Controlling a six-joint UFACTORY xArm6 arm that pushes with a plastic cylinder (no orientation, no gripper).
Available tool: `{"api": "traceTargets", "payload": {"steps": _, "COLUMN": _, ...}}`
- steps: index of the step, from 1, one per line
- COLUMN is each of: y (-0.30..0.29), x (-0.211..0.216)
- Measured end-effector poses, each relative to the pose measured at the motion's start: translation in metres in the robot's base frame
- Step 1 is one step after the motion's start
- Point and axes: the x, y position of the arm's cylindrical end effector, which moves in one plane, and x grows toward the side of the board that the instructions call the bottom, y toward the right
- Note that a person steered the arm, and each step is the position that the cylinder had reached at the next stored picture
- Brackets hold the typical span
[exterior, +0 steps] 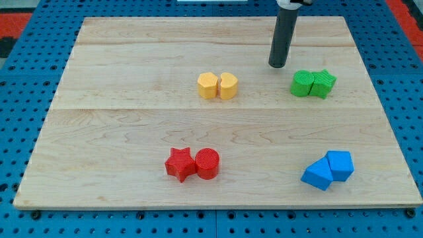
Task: Move your arm to the bottom right
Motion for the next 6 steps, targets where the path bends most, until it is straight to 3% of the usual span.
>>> {"api": "traceTargets", "payload": {"steps": 2, "y": 0.008, "x": -0.002}}
{"api": "traceTargets", "payload": {"steps": 3, "y": 0.058, "x": -0.026}}
{"api": "traceTargets", "payload": {"steps": 4, "y": 0.154, "x": -0.009}}
{"api": "traceTargets", "payload": {"steps": 5, "y": 0.208, "x": 0.087}}
{"api": "traceTargets", "payload": {"steps": 6, "y": 0.202, "x": 0.210}}
